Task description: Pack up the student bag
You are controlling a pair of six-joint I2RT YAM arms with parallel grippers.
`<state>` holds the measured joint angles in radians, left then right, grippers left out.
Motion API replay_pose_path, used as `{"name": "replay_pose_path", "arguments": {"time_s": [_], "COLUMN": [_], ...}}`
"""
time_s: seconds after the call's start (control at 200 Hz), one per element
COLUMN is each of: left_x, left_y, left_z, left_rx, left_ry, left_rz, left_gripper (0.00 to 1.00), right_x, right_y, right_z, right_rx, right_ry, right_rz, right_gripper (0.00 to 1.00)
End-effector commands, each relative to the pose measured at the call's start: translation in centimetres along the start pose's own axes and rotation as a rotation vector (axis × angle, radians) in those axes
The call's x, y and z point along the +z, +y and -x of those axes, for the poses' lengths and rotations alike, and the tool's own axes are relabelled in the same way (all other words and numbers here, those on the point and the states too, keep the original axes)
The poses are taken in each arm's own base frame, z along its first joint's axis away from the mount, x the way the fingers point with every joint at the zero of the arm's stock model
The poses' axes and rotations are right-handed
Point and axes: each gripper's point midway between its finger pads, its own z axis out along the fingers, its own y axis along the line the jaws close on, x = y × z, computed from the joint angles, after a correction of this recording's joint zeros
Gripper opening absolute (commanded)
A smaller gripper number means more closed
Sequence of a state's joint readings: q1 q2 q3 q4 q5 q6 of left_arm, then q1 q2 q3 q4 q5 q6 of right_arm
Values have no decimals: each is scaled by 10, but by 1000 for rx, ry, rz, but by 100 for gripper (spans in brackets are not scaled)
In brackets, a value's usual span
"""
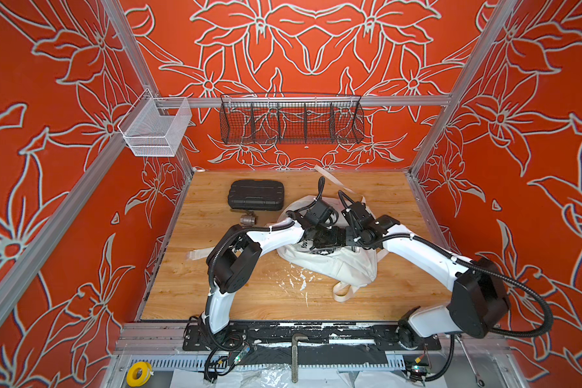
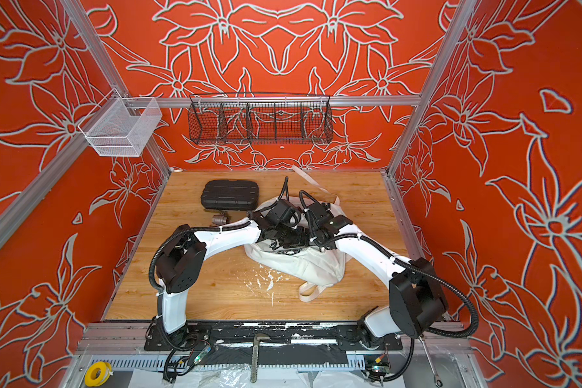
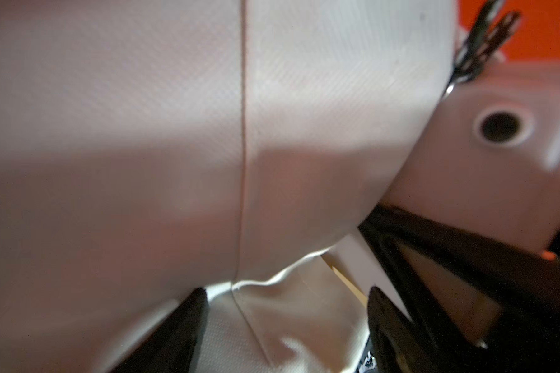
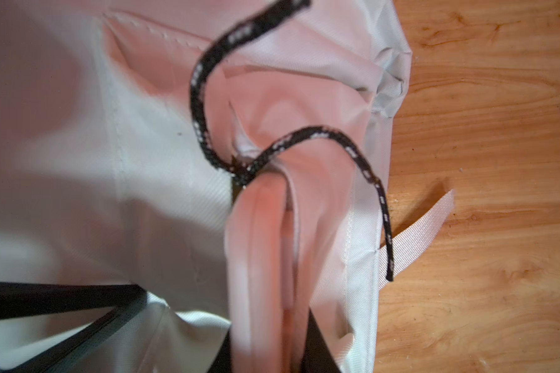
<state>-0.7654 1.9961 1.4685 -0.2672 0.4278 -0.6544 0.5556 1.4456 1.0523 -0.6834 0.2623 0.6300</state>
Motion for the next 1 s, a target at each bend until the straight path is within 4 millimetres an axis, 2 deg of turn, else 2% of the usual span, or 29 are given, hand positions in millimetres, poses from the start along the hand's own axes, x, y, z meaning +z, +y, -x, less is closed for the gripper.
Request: {"name": "replay_pose_path", "arguments": {"time_s": [0.0, 0.12, 0.225, 0.34, 0.495, 0.636, 0.796, 0.866, 0.906, 0.996], "left_x": [31, 36, 41, 44, 34, 17, 10, 7, 2, -10], "left_y": [17, 21, 23, 39, 54, 53, 43, 41, 39, 33], "left_z": [-17, -22, -22, -24, -26, -22, -16, -17, -16, -15], "left_rx": [14, -4, -30, -79, -110, -104, -56, -38, -19, 55], "left_ry": [4, 2, 6, 26, 2, -49, -69, -83, -101, -141], "left_rz": [98, 72, 28, 53, 43, 13, -15, -29, -32, 25], "left_gripper": [78, 78, 77, 68, 55, 46, 31, 30, 34, 59], "right_x": [-12, -10, -11, -17, -28, -31, -37, -40, -40, -38], "right_y": [64, 63, 70, 79, 85, 84, 97, 98, 97, 92], "right_z": [10, 8, 7, 9, 10, 7, 6, 9, 10, 8], "right_rx": [123, 128, 127, 130, 87, 81, 96, 103, 107, 101], "right_ry": [6, 12, 15, 6, 0, -3, -2, -16, -23, -13], "right_rz": [271, 264, 305, 369, 423, 447, 542, 566, 562, 539], "right_gripper": [1, 1, 1, 1, 2, 2, 2, 2, 2, 2]}}
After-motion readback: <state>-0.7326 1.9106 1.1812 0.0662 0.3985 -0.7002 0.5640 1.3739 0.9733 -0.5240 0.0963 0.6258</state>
